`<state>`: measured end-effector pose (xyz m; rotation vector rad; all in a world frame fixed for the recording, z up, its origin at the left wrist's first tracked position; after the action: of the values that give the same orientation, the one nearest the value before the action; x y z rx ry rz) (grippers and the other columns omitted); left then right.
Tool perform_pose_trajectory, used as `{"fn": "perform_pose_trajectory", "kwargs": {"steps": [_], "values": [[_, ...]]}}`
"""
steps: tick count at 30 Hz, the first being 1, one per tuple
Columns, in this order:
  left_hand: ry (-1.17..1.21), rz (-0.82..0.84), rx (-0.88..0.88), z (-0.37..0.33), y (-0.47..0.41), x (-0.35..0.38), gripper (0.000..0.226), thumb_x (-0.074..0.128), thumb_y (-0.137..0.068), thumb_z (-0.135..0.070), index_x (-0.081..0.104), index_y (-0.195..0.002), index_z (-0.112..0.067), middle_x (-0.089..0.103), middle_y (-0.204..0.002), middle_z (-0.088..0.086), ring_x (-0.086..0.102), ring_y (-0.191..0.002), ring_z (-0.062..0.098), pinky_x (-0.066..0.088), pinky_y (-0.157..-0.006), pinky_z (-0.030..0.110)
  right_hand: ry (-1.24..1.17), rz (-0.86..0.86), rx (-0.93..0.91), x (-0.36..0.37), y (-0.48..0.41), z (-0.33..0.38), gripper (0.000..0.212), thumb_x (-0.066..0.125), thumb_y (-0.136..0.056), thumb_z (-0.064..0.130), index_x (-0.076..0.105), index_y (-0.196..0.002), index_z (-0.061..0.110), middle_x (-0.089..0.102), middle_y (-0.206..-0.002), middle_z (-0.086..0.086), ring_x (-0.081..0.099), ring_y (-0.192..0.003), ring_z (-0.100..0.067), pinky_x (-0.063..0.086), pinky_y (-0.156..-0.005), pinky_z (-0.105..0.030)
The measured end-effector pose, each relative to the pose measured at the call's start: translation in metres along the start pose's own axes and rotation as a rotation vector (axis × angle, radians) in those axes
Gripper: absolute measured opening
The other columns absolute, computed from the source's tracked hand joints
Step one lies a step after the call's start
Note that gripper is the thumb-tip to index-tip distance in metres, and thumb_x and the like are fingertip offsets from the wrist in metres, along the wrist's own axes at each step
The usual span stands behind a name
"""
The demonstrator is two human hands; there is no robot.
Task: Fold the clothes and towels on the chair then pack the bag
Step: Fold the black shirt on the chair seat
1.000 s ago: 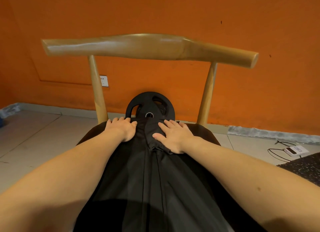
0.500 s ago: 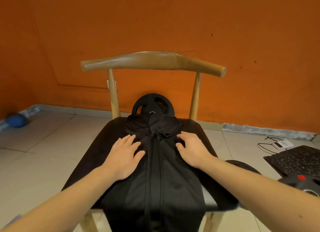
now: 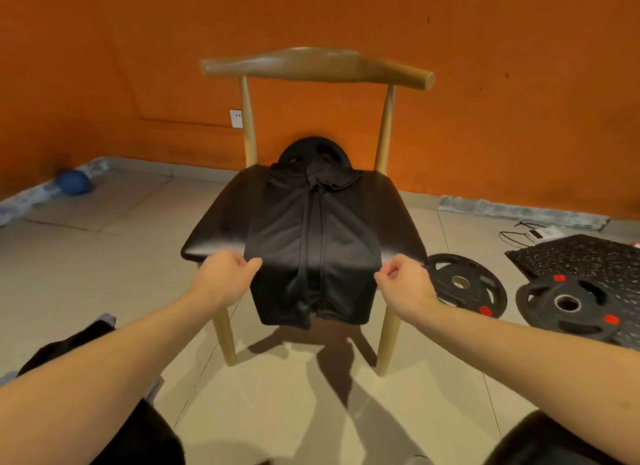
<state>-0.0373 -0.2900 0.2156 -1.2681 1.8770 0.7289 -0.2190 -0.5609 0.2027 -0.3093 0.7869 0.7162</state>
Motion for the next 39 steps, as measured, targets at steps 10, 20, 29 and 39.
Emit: {"fn": "perform_pose_trajectory", "kwargs": {"steps": [10,20,29,39], "values": [[0.352,0.481,-0.168,0.047,0.001,0.06,0.061,0.077,-0.082,-0.055,0.063,-0.133,-0.025,0.057,-0.143,-0.003,0.047,-0.134,0.026,0.035,-0.116,0.048,-0.345,0.27,0.209,0.057,0.013,-0.023,0.051,0.079,-0.089,0.029,0.062,-0.134,0.01,0.066,-0.127,-0.004,0.061,-0.113,-0.024,0.047,-0.09,-0.031],[0.477,0.524,-0.273,0.066,0.023,0.06,0.019,0.068,-0.096,-0.012,0.061,-0.111,-0.001,0.073,-0.113,0.018,0.073,-0.084,0.02,0.057,-0.059,0.024,-0.455,0.56,0.362,0.067,0.034,-0.043,0.041,0.08,-0.086,0.01,0.066,-0.124,0.013,0.075,-0.114,-0.001,0.069,-0.106,-0.023,0.057,-0.089,-0.035],[0.244,0.046,0.022,0.044,0.061,-0.011,0.05,0.081,-0.085,-0.011,0.04,-0.111,-0.015,0.053,-0.101,0.006,0.057,-0.087,0.024,0.048,-0.067,0.031,-0.382,0.406,0.174,0.019,0.073,-0.029,0.05,0.076,-0.093,0.022,0.054,-0.13,-0.002,0.076,-0.082,-0.011,0.071,-0.061,-0.015,0.058,-0.062,-0.027],[-0.051,0.098,0.573,-0.003,0.1,-0.043,0.011,0.073,-0.093,-0.028,0.071,-0.099,-0.037,0.066,-0.096,-0.018,0.06,-0.089,-0.001,0.052,-0.081,0.023,-0.208,0.388,-0.301,-0.035,0.094,0.013,0.016,0.08,-0.087,0.031,0.076,-0.102,0.026,0.075,-0.089,-0.002,0.071,-0.077,-0.013,0.06,-0.076,-0.031]]}}
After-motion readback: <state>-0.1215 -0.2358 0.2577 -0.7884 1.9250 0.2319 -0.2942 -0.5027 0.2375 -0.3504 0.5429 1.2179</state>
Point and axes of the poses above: each hand's wrist, its own y-axis away from the middle knuckle, its own x-axis out of the palm, z = x × y, the point moved 5 cm from there along -y, towards the middle knuckle
